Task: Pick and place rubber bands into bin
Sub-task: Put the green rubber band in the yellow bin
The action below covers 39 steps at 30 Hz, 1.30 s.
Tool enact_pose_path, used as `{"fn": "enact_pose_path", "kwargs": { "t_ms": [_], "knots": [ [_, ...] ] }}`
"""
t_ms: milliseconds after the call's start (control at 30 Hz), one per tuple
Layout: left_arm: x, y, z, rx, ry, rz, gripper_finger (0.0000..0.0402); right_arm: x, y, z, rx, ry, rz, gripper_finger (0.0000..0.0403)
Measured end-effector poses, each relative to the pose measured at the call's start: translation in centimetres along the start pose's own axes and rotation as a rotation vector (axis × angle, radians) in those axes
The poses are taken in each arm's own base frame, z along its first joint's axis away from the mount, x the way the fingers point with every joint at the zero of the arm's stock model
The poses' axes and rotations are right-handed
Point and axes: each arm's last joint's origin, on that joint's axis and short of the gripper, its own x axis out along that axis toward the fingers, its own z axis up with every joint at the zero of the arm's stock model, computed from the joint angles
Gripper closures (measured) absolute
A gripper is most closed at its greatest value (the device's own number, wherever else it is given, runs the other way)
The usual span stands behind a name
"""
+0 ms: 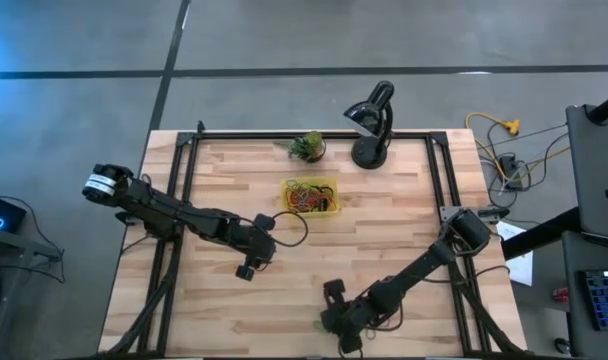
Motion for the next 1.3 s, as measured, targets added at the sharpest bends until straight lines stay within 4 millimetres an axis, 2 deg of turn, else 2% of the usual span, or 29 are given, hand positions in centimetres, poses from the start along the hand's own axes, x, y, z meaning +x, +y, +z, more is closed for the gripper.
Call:
{"fn": "enact_pose_path", "kwargs": {
  "t_ms": [433,667,833,1033,1300],
  "knots": [
    [0.0,0.0,0.3,0.01,-0.036,0.004,0.0258,-4.8,-0.8,4.4,-0.271,-0.038,-0.371,0.0394],
    [0.0,0.0,0.5,0.028,-0.056,0.007,0.0258,-7.1,-3.0,6.1,-0.352,-0.074,-0.638,0.0394],
    [0.0,0.0,0.5,0.03,-0.058,0.007,0.0258,-8.4,-6.0,6.9,-0.333,-0.043,-0.787,0.0394],
    [0.0,0.1,0.7,0.04,-0.071,0.009,0.0258,-9.3,-11.3,7.6,-0.229,0.009,-0.88,0.0394],
    [0.0,0.0,0.7,0.056,-0.074,0.008,0.0258,-9.0,-18.8,6.2,-0.021,0.143,-0.946,0.0394]
  ]
}}
